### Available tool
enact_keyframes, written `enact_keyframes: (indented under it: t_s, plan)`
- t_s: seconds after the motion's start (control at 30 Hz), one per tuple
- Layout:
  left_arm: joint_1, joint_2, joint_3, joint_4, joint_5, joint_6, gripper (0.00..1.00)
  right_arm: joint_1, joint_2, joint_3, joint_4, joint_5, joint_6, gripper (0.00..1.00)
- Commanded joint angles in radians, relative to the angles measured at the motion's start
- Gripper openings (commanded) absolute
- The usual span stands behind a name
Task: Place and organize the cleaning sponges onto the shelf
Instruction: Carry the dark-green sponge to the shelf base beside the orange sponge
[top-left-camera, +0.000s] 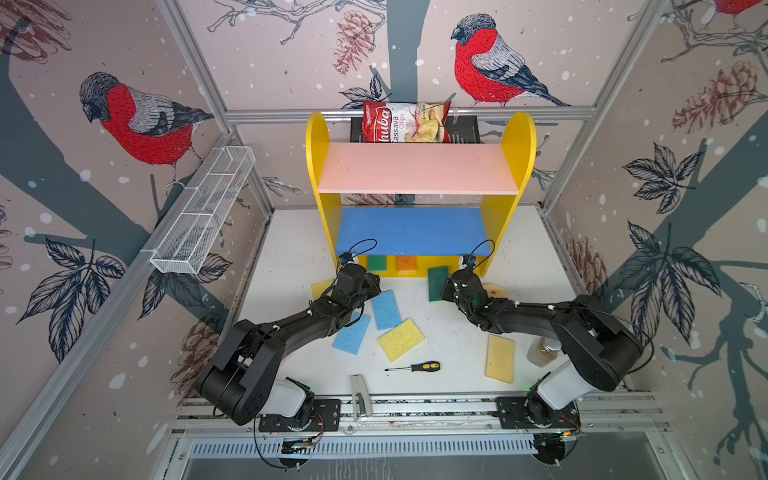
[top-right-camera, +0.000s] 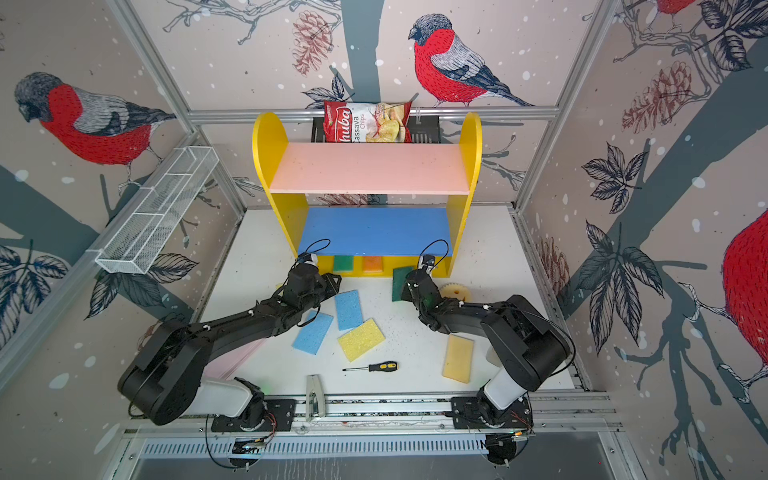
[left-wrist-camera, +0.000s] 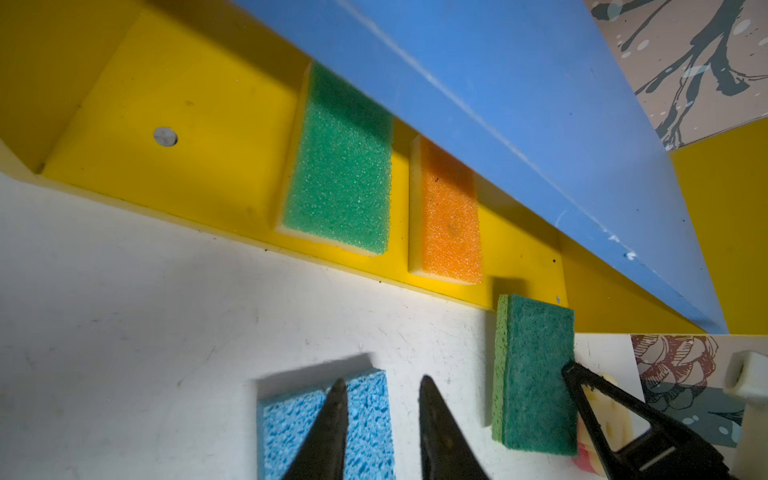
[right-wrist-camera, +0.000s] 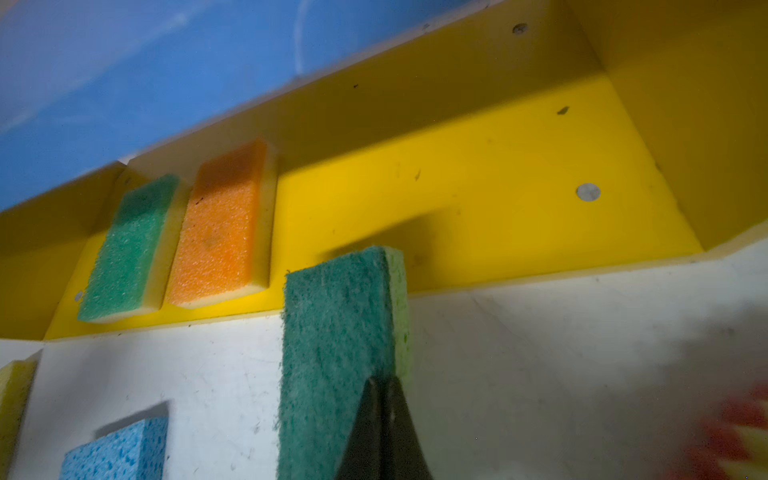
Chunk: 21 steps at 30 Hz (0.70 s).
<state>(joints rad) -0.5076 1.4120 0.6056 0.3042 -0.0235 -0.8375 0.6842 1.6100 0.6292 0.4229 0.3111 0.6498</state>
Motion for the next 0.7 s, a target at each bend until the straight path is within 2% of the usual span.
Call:
enact_keyframes:
  t_s: [0.0,0.33,0.43,0.67]
  plan:
    - [0.001,-0.005,-0.005,0.008,0.012,0.008,0.30,0.000,0.033,0.016,0.088,0.049,-0.029,0.01]
    - [0.000,0.017,-0.006,0.030,0.042,-0.006,0.31,-0.008,0.095,0.040,0.154,0.082,-0.094,0.03]
    - [-0.014,0.041,0.005,0.058,0.072,-0.001,0.31,-0.012,0.118,0.056,0.144,0.102,-0.106,0.07]
    - [-0.124,0.177,0.113,0.085,0.143,0.031,0.31,-0.028,0.159,0.065,0.151,0.080,-0.098,0.21]
